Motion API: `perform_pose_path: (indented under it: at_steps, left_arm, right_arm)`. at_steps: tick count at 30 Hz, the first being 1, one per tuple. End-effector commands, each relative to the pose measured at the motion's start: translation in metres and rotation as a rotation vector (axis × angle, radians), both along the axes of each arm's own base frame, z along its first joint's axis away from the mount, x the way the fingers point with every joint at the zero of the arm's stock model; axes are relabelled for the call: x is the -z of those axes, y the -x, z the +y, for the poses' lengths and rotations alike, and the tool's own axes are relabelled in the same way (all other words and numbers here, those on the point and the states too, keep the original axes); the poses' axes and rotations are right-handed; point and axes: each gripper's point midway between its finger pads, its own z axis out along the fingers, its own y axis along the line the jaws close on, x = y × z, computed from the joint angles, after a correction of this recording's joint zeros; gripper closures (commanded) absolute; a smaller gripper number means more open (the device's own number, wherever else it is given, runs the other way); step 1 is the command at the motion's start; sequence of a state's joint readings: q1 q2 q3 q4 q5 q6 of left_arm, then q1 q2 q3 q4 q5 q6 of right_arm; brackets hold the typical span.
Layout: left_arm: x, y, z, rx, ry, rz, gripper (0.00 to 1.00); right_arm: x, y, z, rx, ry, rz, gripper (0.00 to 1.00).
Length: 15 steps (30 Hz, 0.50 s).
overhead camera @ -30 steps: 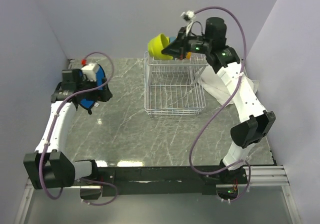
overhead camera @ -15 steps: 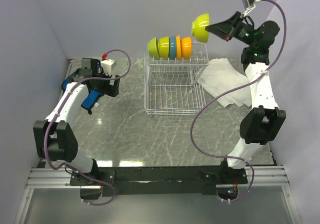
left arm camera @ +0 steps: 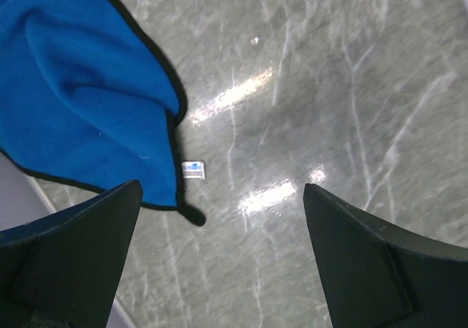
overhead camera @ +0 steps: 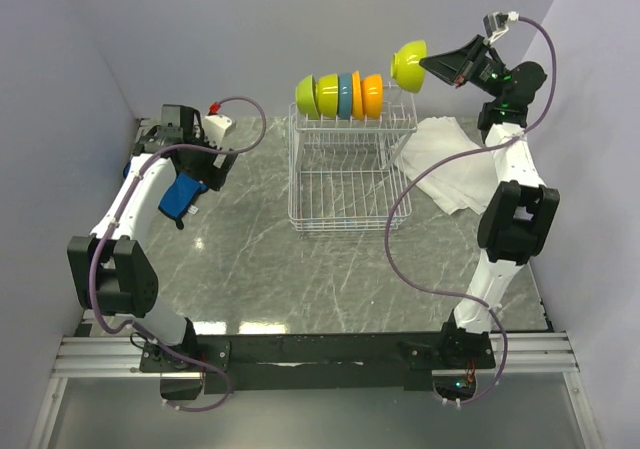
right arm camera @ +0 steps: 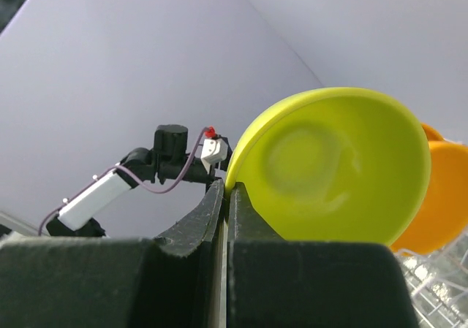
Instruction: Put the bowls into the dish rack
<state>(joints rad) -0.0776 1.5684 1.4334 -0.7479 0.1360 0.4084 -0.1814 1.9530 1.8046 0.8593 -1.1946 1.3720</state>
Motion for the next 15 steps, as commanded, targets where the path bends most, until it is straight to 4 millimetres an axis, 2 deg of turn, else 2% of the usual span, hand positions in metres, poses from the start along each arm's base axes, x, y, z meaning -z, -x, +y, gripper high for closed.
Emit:
perform_pose_path:
  at_steps: [1,6,7,13,15]
  left_arm:
    - [-0.006,-0.005,0.014,0.008,-0.087,0.0,0.0]
    - [-0.008,-0.008,0.019,0.005,-0.118,0.007,0.01]
    - [-0.006,-0.009,0.019,0.009,-0.124,0.014,0.01]
    - [-0.006,-0.017,0.02,-0.004,-0.138,0.022,0.01]
    - [-0.005,-0.018,0.018,0.001,-0.144,0.021,0.01]
  right_arm:
    - [-0.009,0.001,-0.004,-0.001,-0.022,-0.072,1.0]
    - [0.008,-0.014,-0.008,-0.004,-0.021,-0.04,1.0]
    - [0.019,-0.02,-0.009,-0.009,-0.021,-0.018,1.0]
    - [0.047,-0.042,-0.016,-0.005,-0.013,0.034,1.0]
    - [0.047,-0.045,-0.016,-0.006,-0.006,0.027,1.0]
